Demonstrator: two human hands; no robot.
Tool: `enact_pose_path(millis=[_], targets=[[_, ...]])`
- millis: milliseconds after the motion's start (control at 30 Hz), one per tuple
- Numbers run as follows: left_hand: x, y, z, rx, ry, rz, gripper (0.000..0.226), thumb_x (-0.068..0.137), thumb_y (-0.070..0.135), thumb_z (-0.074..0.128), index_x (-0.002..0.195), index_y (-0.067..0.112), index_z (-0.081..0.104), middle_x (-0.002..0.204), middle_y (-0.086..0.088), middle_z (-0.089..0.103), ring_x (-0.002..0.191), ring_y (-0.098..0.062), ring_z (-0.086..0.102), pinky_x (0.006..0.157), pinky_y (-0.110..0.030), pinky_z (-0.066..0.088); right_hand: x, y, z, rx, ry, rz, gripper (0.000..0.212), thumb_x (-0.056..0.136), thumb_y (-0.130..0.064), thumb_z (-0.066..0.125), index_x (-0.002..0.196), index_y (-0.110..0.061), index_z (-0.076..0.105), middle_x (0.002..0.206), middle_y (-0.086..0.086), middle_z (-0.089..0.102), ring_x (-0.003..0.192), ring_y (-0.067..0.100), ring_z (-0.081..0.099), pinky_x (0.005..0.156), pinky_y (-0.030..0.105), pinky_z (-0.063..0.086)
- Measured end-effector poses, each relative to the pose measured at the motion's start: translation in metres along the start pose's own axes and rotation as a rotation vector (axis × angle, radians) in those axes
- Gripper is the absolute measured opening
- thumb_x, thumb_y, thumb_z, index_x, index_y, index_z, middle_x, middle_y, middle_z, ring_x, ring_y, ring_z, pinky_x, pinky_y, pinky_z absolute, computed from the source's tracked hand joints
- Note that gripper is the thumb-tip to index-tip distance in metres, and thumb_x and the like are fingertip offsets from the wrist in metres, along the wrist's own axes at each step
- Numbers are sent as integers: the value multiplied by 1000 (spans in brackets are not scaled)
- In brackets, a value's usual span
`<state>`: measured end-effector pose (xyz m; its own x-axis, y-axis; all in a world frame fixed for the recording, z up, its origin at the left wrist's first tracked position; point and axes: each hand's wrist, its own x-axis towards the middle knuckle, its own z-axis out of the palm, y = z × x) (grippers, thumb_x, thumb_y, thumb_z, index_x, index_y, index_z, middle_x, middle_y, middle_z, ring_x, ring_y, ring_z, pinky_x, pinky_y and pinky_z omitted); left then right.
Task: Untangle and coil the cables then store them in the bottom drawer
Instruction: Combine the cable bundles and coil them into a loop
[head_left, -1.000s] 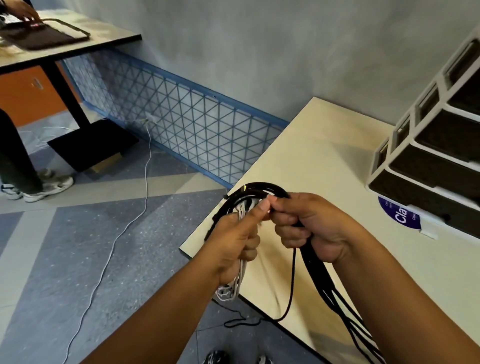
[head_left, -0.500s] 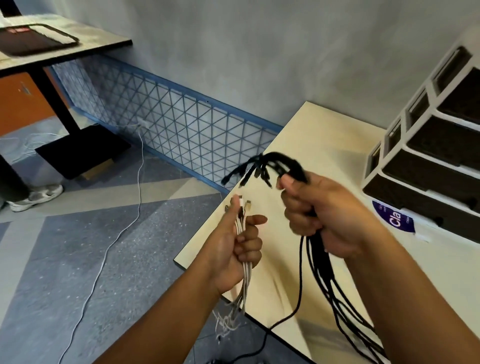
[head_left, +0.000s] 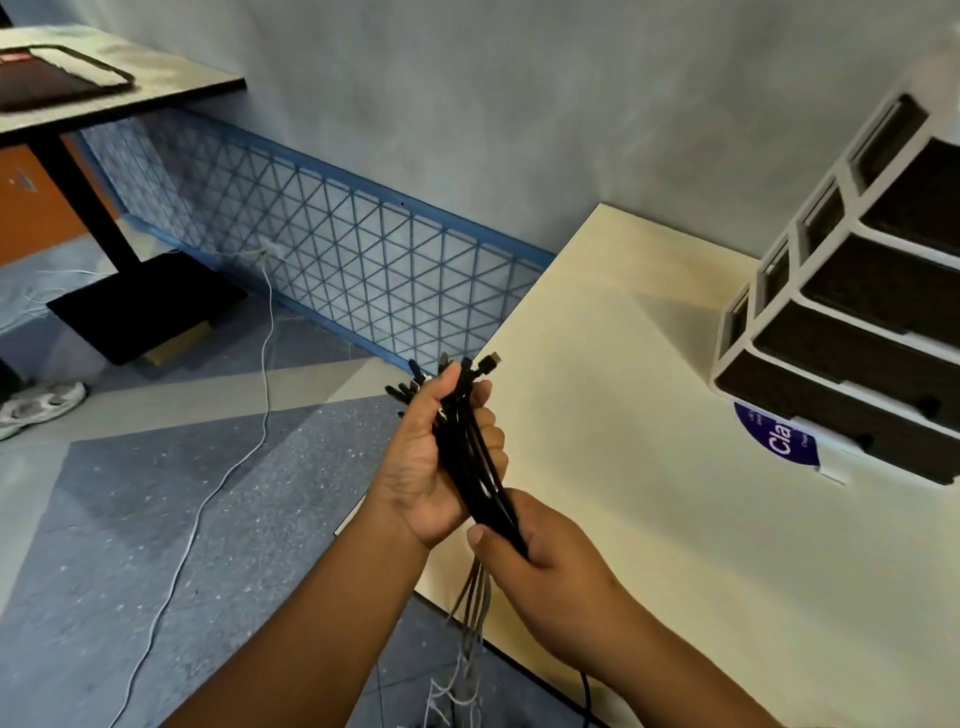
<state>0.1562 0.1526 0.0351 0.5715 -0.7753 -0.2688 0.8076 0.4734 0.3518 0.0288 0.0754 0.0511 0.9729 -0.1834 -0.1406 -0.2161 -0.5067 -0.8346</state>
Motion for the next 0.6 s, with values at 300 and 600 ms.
enact_pose_path(millis=[300,600], targets=[[9,0,3,35,126,75,20,81,34,67,73,17,60,56,12,22,45,-4,20,44,-15,22,-10,10,6,119,11,79,20,93,-21,55,75,-14,49,54,-13,44,51,2,37,52,18,31],[9,5,4,-24,99,88,33,85,33,63,62,22,43,60,8,24,47,-5,23,43,-17,25,-6,20,12,192,-4,147,23,94,-24,57,72,-18,50,52,-11,44,48,3,37,52,22,31]])
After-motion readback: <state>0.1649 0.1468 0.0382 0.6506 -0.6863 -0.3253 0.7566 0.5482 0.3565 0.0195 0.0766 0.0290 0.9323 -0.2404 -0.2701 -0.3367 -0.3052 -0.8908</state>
